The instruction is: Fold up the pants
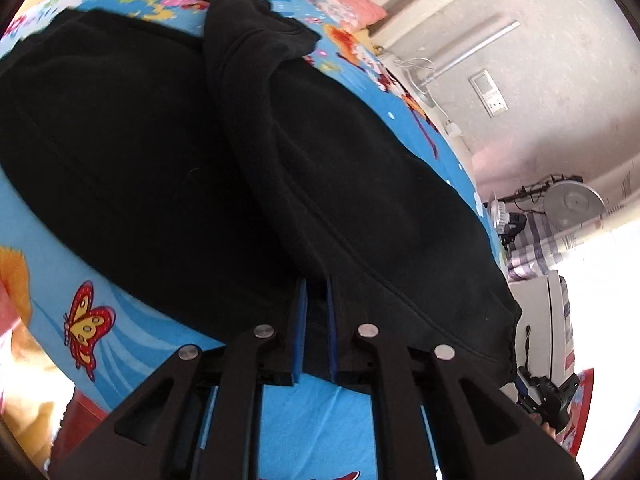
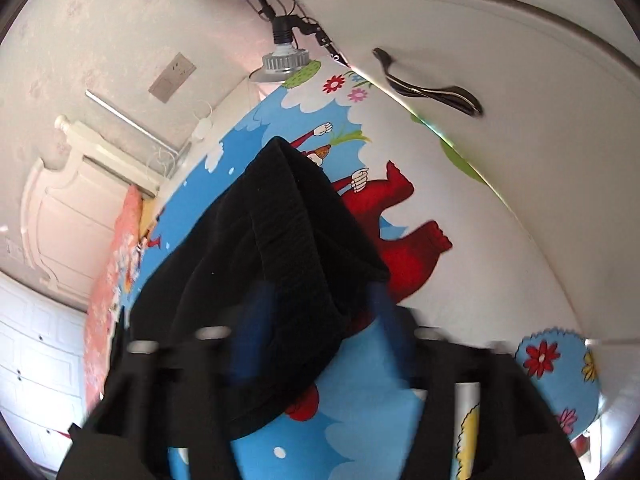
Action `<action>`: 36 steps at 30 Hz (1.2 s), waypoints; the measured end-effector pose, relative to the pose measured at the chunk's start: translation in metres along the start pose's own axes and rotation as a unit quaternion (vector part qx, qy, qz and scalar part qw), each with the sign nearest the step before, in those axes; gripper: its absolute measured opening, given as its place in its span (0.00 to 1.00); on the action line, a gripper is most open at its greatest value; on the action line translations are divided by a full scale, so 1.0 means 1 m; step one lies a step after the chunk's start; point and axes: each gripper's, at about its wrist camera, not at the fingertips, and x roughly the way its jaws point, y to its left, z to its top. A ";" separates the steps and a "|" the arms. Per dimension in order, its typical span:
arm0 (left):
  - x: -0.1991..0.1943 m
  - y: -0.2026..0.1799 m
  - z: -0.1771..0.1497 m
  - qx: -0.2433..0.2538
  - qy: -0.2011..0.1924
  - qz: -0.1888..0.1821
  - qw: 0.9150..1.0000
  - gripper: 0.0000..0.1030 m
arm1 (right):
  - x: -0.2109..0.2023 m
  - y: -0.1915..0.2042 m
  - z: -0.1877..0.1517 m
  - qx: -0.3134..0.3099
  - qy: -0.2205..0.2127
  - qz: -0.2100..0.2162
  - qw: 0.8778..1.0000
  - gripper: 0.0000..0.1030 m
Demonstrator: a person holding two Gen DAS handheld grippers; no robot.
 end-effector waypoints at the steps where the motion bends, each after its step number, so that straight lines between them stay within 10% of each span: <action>1: 0.000 -0.002 0.003 0.004 -0.002 -0.001 1.000 0.10 | 0.000 -0.002 -0.003 0.006 0.002 0.005 1.000 0.70; 12: -0.001 0.003 -0.004 -0.006 -0.004 -0.010 1.000 0.18 | 0.024 0.003 -0.003 0.028 0.023 0.017 0.999 0.38; 19: 0.005 0.003 0.008 -0.015 -0.001 -0.023 1.000 0.06 | 0.020 0.019 0.009 -0.015 0.011 -0.001 1.000 0.12; 26: -0.051 -0.018 -0.011 0.014 -0.046 -0.014 0.999 0.04 | -0.005 0.033 0.020 -0.045 -0.030 -0.011 0.998 0.09; 36: -0.023 0.006 -0.042 0.009 0.019 0.026 0.999 0.07 | 0.035 0.008 0.006 -0.057 -0.001 -0.081 0.995 0.10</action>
